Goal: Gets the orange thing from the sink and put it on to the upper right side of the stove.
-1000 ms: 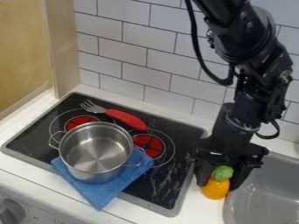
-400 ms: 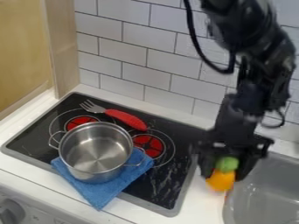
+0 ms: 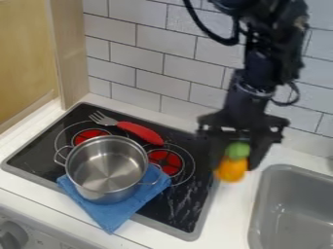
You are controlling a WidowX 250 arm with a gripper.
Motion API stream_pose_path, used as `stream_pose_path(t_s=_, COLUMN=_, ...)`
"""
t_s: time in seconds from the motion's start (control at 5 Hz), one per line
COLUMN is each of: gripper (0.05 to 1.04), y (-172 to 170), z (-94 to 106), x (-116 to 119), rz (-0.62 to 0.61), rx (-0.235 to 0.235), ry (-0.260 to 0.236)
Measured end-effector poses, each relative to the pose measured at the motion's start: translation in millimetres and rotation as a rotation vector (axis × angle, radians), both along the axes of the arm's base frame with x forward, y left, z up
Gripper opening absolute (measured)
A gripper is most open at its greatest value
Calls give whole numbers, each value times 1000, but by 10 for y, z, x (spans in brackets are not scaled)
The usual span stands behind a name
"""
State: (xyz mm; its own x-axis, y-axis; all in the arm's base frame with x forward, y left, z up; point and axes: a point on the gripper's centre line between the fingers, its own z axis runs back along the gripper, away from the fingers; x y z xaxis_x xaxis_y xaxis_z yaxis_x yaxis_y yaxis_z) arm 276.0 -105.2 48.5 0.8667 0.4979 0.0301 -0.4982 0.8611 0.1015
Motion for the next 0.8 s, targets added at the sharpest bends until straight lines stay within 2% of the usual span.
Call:
stream_pose_path(t_s=0.4, gripper=667, y=301, z=212, x=372, rz=82, rx=-32, ry=-62)
stream_pose_path(t_s=0.8, gripper=667, y=481, z=25, x=618, rz=133, rx=-23, ry=-31)
